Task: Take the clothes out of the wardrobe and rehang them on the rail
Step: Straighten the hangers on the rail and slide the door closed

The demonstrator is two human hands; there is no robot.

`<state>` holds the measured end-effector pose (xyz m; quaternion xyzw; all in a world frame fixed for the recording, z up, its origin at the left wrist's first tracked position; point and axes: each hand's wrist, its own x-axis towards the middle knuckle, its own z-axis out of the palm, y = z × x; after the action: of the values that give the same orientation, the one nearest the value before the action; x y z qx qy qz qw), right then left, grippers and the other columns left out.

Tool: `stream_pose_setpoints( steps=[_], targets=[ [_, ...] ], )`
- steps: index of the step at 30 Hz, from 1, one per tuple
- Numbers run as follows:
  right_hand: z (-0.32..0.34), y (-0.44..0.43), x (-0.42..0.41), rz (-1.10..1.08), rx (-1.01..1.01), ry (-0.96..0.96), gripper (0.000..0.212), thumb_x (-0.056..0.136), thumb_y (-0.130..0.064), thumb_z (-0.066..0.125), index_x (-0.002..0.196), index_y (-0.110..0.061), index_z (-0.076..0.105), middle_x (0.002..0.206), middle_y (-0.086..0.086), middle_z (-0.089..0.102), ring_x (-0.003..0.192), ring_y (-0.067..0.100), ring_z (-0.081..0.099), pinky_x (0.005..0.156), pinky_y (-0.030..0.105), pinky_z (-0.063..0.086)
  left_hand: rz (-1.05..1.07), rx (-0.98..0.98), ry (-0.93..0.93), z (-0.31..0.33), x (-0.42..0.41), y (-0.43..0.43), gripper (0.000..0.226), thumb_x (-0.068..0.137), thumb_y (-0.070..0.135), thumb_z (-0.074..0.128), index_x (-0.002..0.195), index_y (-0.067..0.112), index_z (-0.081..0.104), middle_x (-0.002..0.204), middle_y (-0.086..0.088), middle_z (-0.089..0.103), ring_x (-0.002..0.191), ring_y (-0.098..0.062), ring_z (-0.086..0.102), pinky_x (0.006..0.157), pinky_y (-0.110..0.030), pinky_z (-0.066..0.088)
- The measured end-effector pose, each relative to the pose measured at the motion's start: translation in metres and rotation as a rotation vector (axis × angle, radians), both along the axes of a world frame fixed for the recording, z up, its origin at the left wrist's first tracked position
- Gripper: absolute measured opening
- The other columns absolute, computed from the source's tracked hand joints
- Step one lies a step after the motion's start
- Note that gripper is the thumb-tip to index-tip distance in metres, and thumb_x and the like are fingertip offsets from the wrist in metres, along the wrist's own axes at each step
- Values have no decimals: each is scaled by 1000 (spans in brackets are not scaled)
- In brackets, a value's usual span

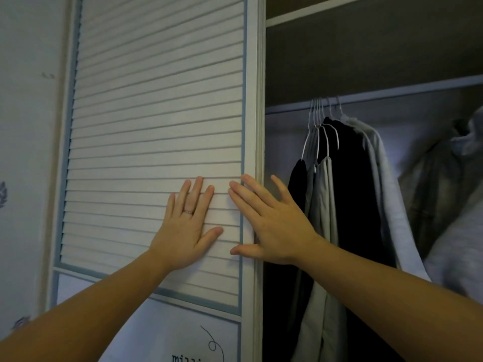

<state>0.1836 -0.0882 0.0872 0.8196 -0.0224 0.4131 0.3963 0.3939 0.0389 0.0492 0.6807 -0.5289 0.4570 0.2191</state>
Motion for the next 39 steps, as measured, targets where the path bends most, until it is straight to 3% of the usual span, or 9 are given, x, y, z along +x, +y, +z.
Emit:
stream_pose_setpoints(
  steps=[8,31,39],
  targets=[
    [-2,-3,-13,-2,-4,-10,102,81,-80,39,153,-9,26,162,4,18,151,21,6,114,61,15,-13,23,9,-2,-14,-4,93,89,81,18,156,28,-19,165,-1,-22,152,-27,-19,120,-63,8],
    [-6,-31,-125,-113,31,-46,97,85,-78,40,154,-11,25,163,1,17,151,21,6,114,59,20,-103,-16,-70,-4,-113,-50,95,89,80,25,160,22,-1,167,-5,-13,153,-31,-11,119,-64,6],
    [-7,-42,-175,-164,8,-77,96,84,-76,43,153,-10,28,162,2,20,150,23,11,113,60,21,-127,-40,-168,-6,-151,-68,92,90,76,32,160,19,15,167,-8,0,153,-34,1,115,-67,15]
  ],
)
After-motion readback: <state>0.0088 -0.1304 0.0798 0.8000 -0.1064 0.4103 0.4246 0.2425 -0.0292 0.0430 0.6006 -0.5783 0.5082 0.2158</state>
